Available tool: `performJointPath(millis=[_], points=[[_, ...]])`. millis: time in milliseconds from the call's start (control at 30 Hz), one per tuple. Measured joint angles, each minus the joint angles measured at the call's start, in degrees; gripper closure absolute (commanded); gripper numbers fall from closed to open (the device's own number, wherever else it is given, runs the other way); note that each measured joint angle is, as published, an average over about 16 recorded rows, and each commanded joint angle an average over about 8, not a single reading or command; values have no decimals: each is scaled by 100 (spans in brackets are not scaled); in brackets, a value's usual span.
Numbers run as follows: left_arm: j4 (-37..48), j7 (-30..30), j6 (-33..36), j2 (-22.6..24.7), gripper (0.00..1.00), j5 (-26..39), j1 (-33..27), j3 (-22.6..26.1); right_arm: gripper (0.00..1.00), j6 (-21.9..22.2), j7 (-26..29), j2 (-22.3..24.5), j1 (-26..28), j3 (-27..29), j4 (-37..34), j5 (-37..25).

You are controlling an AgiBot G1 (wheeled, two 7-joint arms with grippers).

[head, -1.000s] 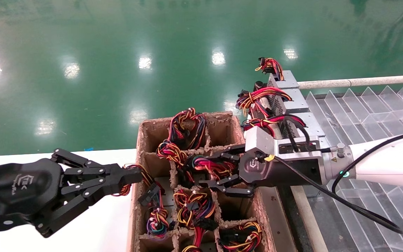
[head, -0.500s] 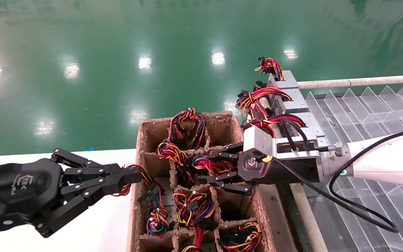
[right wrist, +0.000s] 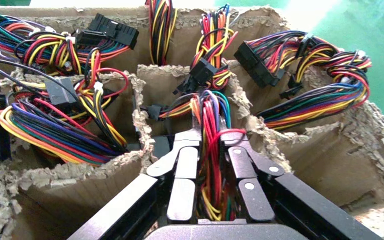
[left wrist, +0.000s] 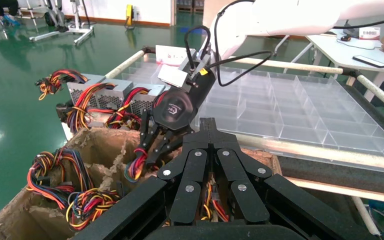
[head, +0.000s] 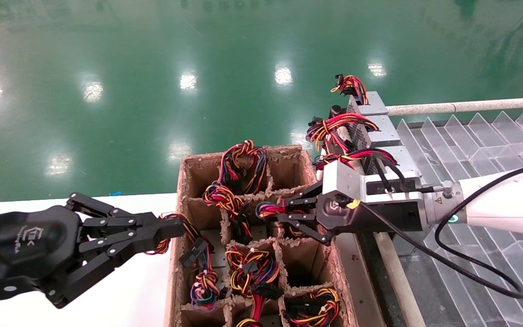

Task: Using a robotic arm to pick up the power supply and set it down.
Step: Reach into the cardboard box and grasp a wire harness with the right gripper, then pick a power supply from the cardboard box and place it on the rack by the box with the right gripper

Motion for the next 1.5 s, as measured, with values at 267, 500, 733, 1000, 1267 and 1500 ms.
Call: performJointPath(millis=[267,500,733,1000,1267,1500], points=[[0,0,0,0,100,0,0,0,100,-127,49,134,186,88,112,188],[0,0,0,0,100,0,0,0,100,-229,548,397,473,255,577,684],[0,0,0,0,100,0,0,0,100,-195,1122,764,934,339,1277,1153],[0,0,0,0,100,0,0,0,100,12,1178,1061,1599,286,1634,1208],[0,0,0,0,100,0,0,0,100,366,798,1187,2262,209,1218,931],[0,0,0,0,100,0,0,0,100,796,425,1332,2734,86,616,596]])
